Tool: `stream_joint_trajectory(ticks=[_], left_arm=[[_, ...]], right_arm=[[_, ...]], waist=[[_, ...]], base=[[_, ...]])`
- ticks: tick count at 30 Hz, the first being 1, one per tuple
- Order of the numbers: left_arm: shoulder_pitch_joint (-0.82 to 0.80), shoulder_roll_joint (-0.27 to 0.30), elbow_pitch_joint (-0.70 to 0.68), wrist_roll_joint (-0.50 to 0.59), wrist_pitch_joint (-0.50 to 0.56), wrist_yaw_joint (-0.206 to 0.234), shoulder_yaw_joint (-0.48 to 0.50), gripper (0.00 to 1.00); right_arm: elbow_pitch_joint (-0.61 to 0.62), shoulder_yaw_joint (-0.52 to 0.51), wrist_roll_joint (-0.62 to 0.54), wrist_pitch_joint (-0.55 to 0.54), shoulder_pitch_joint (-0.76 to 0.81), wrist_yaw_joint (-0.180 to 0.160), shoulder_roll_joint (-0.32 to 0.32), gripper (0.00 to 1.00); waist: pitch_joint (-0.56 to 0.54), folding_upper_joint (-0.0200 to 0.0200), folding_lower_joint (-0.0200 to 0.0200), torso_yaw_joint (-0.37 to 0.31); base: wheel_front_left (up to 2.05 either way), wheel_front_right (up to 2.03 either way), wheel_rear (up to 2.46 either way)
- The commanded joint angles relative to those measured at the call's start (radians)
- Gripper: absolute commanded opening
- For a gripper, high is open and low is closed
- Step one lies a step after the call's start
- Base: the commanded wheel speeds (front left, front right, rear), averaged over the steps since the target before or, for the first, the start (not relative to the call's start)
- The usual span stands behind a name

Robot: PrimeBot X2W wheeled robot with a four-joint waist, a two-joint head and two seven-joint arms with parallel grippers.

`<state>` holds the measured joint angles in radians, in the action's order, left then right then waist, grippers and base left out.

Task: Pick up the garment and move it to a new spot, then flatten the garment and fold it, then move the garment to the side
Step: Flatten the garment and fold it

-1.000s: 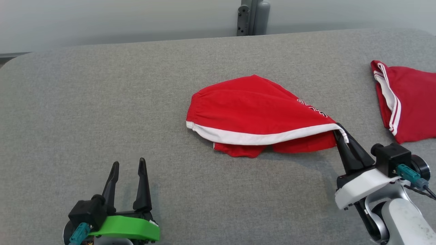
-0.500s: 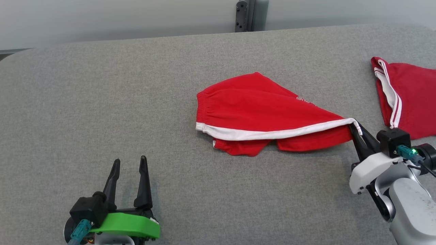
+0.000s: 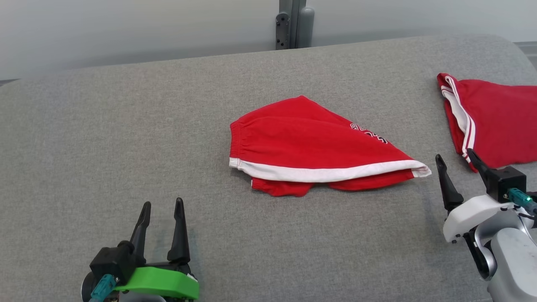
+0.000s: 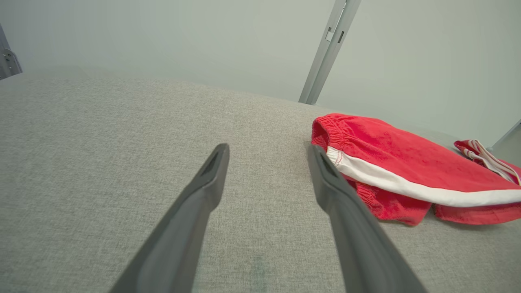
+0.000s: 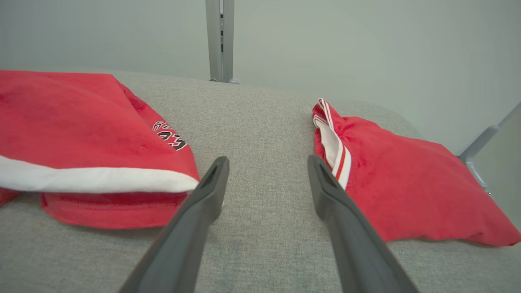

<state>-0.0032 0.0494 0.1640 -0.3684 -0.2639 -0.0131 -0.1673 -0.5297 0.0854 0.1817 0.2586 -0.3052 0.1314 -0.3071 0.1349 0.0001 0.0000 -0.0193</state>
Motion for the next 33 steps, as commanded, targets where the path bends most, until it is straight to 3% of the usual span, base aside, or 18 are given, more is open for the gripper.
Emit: stream_joint_trajectory(ticks=[1, 17, 33], left_arm=[[0.011, 0.002, 0.002, 0.002, 0.0, -0.003, -0.004, 1.0], [0.013, 0.002, 0.014, 0.003, 0.0, -0.007, -0.034, 1.0], [0.044, 0.002, 0.004, -0.008, 0.0, 0.004, -0.016, 1.0]], right_arm=[[0.021, -0.008, -0.002, 0.008, 0.02, -0.002, 0.009, 1.0], [0.296, -0.043, -0.033, 0.007, 0.169, -0.002, 0.178, 1.0], [0.356, -0.038, -0.047, 0.007, 0.224, -0.002, 0.246, 1.0]], waist=[[-0.013, -0.0001, 0.0, -0.011], [-0.082, -0.0001, 0.0, -0.018], [-0.108, -0.0001, 0.0, 0.001]], base=[[0.0, 0.0, 0.0], [0.0, 0.0, 0.0], [0.0, 0.0, 0.0]])
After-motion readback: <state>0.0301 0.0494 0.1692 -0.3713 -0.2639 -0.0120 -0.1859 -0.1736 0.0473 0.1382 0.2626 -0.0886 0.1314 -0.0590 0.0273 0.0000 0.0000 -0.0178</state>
